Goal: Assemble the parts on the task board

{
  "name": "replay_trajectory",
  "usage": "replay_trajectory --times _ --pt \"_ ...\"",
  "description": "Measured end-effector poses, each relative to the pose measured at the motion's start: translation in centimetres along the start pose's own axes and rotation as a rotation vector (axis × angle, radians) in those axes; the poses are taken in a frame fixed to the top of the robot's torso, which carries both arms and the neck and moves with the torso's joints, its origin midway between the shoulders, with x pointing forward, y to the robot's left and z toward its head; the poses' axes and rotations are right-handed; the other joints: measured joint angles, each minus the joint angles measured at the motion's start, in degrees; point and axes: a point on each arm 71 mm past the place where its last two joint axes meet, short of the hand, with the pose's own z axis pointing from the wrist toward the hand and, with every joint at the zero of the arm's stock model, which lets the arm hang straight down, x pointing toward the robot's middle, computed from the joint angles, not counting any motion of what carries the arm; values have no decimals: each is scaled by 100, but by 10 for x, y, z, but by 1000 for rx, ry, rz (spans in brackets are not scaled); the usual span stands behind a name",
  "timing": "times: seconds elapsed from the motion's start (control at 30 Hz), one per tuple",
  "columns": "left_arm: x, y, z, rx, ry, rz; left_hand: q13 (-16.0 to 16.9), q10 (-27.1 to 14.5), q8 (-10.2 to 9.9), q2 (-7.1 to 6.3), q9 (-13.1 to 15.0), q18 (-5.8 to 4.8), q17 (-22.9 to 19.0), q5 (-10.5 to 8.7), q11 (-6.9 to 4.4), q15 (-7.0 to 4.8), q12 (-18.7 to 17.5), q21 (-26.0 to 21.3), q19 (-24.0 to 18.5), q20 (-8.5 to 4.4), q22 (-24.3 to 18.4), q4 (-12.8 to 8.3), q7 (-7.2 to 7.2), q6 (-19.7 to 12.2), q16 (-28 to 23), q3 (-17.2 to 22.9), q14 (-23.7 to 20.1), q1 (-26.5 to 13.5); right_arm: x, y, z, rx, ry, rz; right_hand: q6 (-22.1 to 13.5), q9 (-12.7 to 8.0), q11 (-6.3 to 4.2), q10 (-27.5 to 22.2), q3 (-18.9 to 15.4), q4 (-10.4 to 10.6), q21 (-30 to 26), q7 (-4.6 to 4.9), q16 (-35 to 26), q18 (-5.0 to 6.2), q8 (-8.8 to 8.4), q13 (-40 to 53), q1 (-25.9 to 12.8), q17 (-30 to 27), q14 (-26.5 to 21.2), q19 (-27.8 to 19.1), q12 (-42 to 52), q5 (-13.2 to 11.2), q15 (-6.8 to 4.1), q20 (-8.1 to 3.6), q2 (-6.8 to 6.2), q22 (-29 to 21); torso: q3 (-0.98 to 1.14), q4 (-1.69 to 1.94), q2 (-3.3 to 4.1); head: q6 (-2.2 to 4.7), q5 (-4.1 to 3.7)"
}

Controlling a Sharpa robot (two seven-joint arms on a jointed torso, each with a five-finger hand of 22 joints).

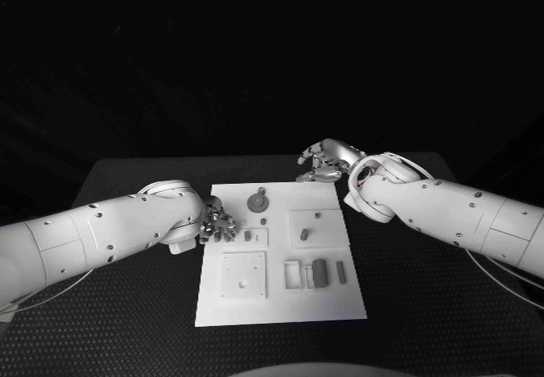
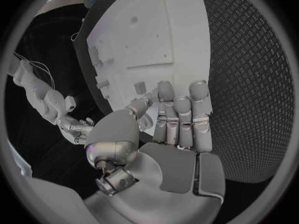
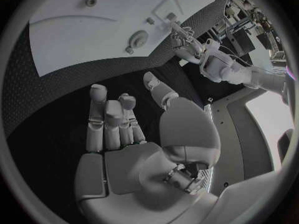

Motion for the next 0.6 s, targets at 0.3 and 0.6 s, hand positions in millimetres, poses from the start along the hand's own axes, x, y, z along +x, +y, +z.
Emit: replay_trajectory --times 0.3,0.6 --pt "1 -3 0 -6 2 44 0 0 -1 0 17 0 -1 -88 0 -5 0 0 7 -14 4 2 9 9 0 58 -2 0 0 0 0 1 0 0 -1 0 0 0 0 0 0 0 0 0 0 0 0 0 -15 -8 0 0 -2 8 0 0 3 1 -3 -9 -12" --pt "3 -5 0 -12 3 86 -1 -1 -8 0 17 -1 -1 -110 1 -13 0 0 -4 -23 3 4 12 11 -2 61 -5 1 0 -1 0 1 1 0 -1 0 -1 0 0 0 0 -1 0 0 0 -6 -23 1 -16 -8 0 0 -1 8 23 0 3 3 -5 -10 -21"
